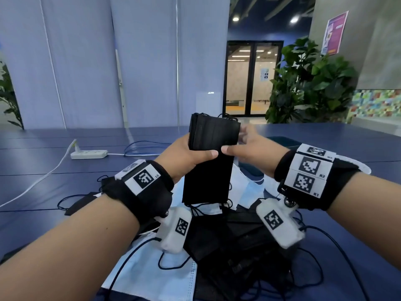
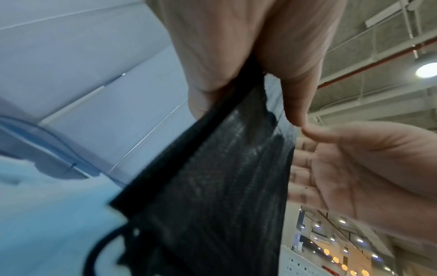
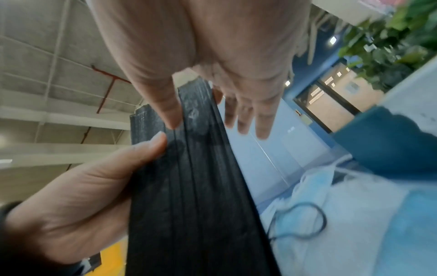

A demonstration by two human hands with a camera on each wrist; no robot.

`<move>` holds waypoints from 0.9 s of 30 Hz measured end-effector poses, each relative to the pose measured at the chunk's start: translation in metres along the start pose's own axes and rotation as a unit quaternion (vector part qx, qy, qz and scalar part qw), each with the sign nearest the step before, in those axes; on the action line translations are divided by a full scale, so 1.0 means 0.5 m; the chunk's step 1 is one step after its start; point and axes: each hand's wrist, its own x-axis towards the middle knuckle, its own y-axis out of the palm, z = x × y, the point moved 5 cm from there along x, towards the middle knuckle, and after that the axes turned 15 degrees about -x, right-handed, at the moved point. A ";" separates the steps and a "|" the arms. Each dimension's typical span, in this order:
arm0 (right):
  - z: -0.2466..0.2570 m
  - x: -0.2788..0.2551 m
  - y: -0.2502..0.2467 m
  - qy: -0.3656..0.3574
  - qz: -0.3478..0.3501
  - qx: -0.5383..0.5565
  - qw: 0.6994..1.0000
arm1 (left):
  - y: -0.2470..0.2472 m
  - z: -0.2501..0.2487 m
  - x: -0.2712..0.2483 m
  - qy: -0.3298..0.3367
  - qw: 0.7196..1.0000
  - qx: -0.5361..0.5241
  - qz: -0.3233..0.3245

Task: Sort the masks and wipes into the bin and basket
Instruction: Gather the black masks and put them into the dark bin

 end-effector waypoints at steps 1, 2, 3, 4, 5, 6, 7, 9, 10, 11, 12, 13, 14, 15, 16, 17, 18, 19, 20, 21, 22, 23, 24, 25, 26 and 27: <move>0.021 -0.007 -0.017 -0.034 -0.029 -0.031 0.999 | -0.001 -0.004 0.002 0.002 1.000 0.018 -0.001; 0.045 -0.013 -0.031 -0.077 -0.052 -0.078 0.993 | 0.003 -0.010 0.002 0.004 0.999 0.043 0.007; 0.074 -0.023 -0.040 -0.121 -0.065 -0.142 0.980 | 0.009 -0.017 0.003 0.007 0.997 0.078 0.020; 0.102 -0.031 -0.047 -0.161 -0.069 -0.216 0.961 | 0.019 -0.025 0.004 0.015 0.992 0.115 0.039; 0.121 -0.035 -0.053 -0.184 -0.064 -0.285 0.938 | 0.029 -0.035 0.006 0.027 0.987 0.147 0.056; 0.132 -0.034 -0.061 -0.187 -0.049 -0.348 0.917 | 0.040 -0.047 0.008 0.042 0.983 0.166 0.069; 0.137 -0.031 -0.069 -0.173 -0.029 -0.401 0.899 | 0.050 -0.059 0.012 0.056 0.980 0.174 0.077; 0.136 -0.024 -0.091 -0.139 0.006 -0.452 0.881 | 0.064 -0.082 0.025 0.084 0.979 0.165 0.084; 0.132 -0.019 -0.107 -0.121 0.012 -0.439 0.890 | 0.067 -0.091 0.035 0.095 0.979 0.161 0.077; 0.132 -0.018 -0.124 -0.106 0.011 -0.405 0.908 | 0.070 -0.099 0.046 0.099 0.980 0.155 0.069; 0.128 -0.013 -0.144 -0.094 0.006 -0.361 0.928 | 0.072 -0.103 0.058 0.093 0.983 0.146 0.062; 0.127 -0.010 -0.166 -0.085 -0.001 -0.318 0.944 | 0.074 -0.104 0.074 0.077 0.985 0.141 0.062; 0.124 -0.002 -0.192 -0.079 -0.012 -0.284 0.956 | 0.078 -0.103 0.089 0.056 0.984 0.153 0.066; 0.121 0.005 -0.219 -0.076 -0.028 -0.255 0.963 | 0.080 -0.100 0.107 0.036 0.979 0.187 0.074; 0.117 0.015 -0.249 -0.073 -0.046 -0.221 0.971 | 0.084 -0.099 0.122 0.024 0.967 0.236 0.089; 0.112 0.022 -0.279 -0.068 -0.063 -0.186 0.978 | 0.087 -0.099 0.138 0.019 0.954 0.284 0.096; 0.106 0.029 -0.307 -0.066 -0.081 -0.151 0.983 | 0.090 -0.100 0.155 0.024 0.943 0.319 0.095; 0.098 0.036 -0.334 -0.055 -0.098 -0.126 0.986 | 0.093 -0.101 0.172 0.033 0.938 0.332 0.091; 0.086 0.047 -0.360 -0.042 -0.117 -0.107 0.986 | 0.095 -0.100 0.192 0.035 0.942 0.325 0.082; 0.073 0.055 -0.383 -0.026 -0.133 -0.099 0.986 | 0.095 -0.098 0.213 0.036 0.951 0.301 0.067; 0.056 0.068 -0.407 -0.011 -0.146 -0.095 0.985 | 0.096 -0.093 0.236 0.032 0.963 0.265 0.043; 0.042 0.077 -0.428 0.006 -0.160 -0.098 0.982 | 0.097 -0.087 0.259 0.027 0.974 0.223 0.019; 0.025 0.088 -0.450 0.019 -0.175 -0.094 0.980 | 0.101 -0.078 0.282 0.013 0.982 0.190 -0.005; 0.008 0.098 -0.471 0.035 -0.189 -0.092 0.977 | 0.106 -0.064 0.305 -0.008 0.985 0.169 -0.020; -0.013 0.111 -0.492 0.054 -0.204 -0.087 0.974 | 0.112 -0.043 0.327 -0.038 0.984 0.174 -0.025; -0.032 0.120 -0.509 0.076 -0.217 -0.090 0.969 | 0.119 -0.019 0.345 -0.074 0.978 0.194 -0.024</move>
